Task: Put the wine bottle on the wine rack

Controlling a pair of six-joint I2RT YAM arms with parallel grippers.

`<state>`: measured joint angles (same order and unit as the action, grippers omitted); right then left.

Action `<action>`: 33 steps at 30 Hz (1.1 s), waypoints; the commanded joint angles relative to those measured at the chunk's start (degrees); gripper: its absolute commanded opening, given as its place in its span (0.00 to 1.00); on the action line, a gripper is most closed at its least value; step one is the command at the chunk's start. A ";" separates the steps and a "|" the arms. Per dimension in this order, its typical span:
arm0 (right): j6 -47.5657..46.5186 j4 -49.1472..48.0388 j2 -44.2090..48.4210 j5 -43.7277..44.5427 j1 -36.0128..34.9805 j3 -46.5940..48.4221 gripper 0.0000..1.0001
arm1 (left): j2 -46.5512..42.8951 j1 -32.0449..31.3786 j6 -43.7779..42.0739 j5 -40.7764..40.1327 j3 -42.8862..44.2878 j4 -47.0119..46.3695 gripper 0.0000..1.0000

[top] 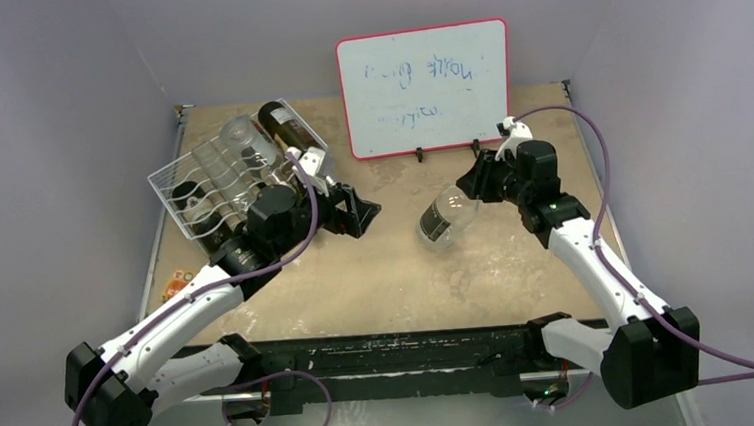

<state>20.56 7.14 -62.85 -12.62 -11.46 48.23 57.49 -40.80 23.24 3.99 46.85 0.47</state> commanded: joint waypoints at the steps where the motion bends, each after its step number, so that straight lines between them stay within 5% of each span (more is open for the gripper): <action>1: 8.25 -19.99 1.71 -4.63 0.13 -3.75 0.00 | 1.19 -1.13 3.95 -0.65 -1.24 -5.97 0.88; 12: 13.17 -36.98 5.65 -0.33 -0.61 -21.21 0.00 | 4.37 -2.20 5.71 -7.13 -0.79 -5.69 0.87; 21: 13.27 -36.99 1.11 5.51 -10.99 -26.21 0.00 | 6.11 -2.21 2.32 -11.35 3.21 -3.04 0.87; 33: 8.34 -33.89 -1.18 0.96 -14.40 -26.52 0.00 | 4.24 -2.19 -1.54 -15.96 5.32 1.10 0.87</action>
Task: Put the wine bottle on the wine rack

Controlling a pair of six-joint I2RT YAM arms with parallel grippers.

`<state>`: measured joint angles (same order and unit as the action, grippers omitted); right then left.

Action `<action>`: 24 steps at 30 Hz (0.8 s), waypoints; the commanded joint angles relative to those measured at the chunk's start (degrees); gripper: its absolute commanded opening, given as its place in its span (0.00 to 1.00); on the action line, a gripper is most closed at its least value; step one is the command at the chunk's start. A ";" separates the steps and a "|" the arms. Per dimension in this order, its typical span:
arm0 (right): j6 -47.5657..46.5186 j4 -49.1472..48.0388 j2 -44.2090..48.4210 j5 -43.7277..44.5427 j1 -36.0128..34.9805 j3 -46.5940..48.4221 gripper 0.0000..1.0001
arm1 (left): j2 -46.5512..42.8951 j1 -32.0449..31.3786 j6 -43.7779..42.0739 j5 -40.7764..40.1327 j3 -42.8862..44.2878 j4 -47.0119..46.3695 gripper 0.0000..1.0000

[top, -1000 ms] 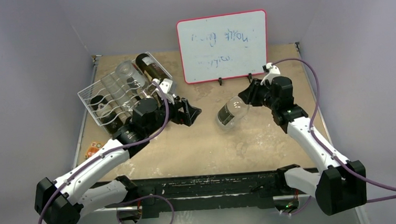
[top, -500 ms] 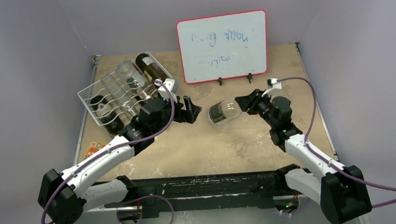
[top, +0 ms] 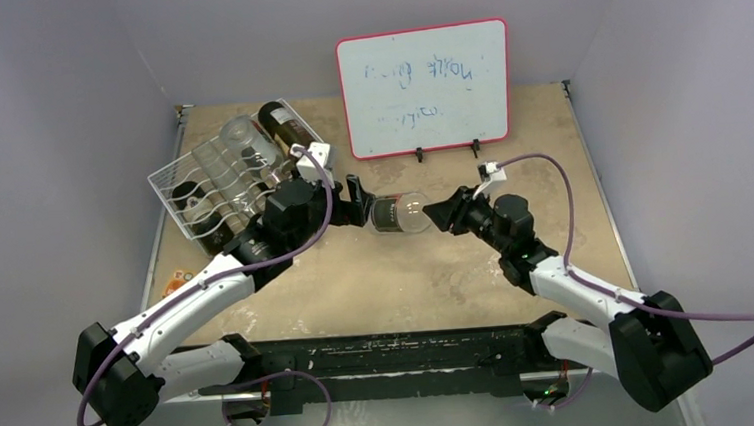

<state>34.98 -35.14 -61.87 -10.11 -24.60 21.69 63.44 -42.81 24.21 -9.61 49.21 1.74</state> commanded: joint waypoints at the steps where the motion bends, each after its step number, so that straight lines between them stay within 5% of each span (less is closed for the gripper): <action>1: -6.80 9.85 -3.11 -1.98 -1.96 0.88 0.00 | -1.86 -0.21 -2.88 -2.73 3.30 0.31 0.87; 24: -13.76 21.03 -15.38 4.78 -12.18 11.93 0.00 | -5.02 -0.19 -8.17 -7.72 7.19 4.75 0.90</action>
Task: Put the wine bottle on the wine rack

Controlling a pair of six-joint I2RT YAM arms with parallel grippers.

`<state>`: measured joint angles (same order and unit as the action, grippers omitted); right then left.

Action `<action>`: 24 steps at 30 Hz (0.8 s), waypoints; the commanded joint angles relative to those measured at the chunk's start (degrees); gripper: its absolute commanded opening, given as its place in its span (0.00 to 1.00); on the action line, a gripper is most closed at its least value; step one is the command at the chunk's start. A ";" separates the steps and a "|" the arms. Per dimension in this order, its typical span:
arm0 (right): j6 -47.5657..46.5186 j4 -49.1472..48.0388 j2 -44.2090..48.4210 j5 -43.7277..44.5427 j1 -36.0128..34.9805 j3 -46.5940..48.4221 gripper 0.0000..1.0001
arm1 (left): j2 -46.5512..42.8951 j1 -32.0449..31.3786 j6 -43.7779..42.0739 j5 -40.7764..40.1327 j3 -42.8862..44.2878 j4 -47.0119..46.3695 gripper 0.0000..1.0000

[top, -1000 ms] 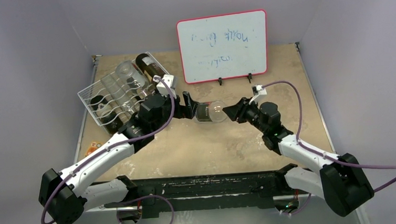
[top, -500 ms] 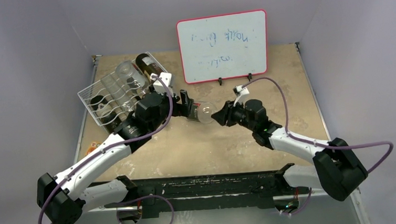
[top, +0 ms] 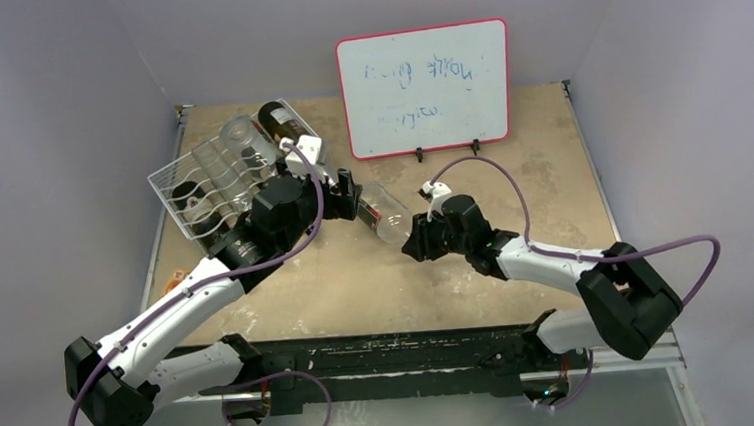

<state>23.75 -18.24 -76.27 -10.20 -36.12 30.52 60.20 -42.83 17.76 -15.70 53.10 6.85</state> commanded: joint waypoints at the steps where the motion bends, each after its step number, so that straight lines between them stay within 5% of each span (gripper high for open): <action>1: -2.65 4.36 -1.36 5.18 -0.82 3.32 0.00 | -1.90 -0.15 -1.90 -1.90 3.44 -0.27 0.90; 5: -3.68 5.78 -3.82 6.59 -1.64 5.24 0.01 | -2.41 -0.24 -2.57 -2.55 4.12 0.23 0.90; 14: -6.08 10.55 -8.22 10.53 -2.46 10.36 0.36 | -3.81 -0.18 -4.17 -4.24 4.71 1.61 0.91; 24: -7.81 11.56 -12.23 11.47 -2.74 13.62 0.47 | -4.39 -0.16 -5.18 -5.22 4.74 1.99 0.92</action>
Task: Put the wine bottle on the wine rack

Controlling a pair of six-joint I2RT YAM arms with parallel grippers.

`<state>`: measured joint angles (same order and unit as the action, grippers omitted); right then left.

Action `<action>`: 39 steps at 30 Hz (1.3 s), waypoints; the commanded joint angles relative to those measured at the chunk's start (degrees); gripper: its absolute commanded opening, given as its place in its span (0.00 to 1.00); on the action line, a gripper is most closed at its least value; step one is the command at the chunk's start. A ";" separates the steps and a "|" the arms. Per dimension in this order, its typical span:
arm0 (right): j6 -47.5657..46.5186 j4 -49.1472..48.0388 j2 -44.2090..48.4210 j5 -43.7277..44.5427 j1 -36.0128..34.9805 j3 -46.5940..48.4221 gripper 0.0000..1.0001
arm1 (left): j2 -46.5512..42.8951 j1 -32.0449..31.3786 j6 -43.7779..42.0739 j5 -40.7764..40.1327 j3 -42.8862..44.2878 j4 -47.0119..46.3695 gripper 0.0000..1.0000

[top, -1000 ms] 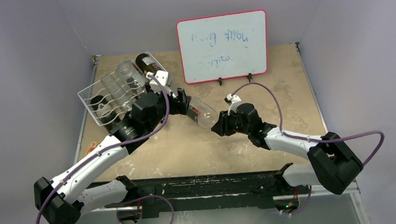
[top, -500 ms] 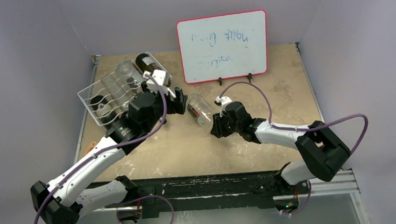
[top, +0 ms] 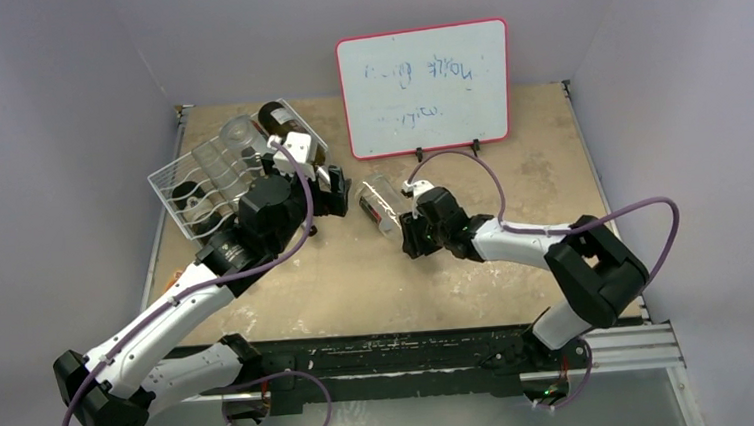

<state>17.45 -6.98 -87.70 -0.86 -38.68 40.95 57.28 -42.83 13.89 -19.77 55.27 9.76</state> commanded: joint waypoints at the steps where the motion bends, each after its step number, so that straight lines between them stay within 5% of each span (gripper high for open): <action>1: -1.54 0.37 -1.15 2.30 -0.17 3.44 0.48 | -1.47 -0.20 -1.41 -1.23 2.67 -0.82 0.92; 19: -2.43 -3.95 -7.18 5.89 -0.59 4.81 0.54 | -2.14 -0.16 -2.02 -2.16 3.17 -0.18 0.93; 23: -1.88 -4.31 -8.49 7.59 -0.65 5.14 0.41 | -2.38 -0.17 -2.12 -2.29 3.40 0.00 0.93; 28: -1.70 -4.70 -7.33 8.42 -0.72 5.33 0.00 | -2.84 -0.17 -2.39 -2.56 3.73 0.42 0.93; 39: -1.19 -6.26 7.32 12.35 -0.79 5.17 0.00 | -2.70 -0.19 4.62 -8.75 7.87 3.56 0.93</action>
<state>16.05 -5.37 -89.69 7.03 -39.70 44.12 55.22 -42.83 13.63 -23.83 58.17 12.67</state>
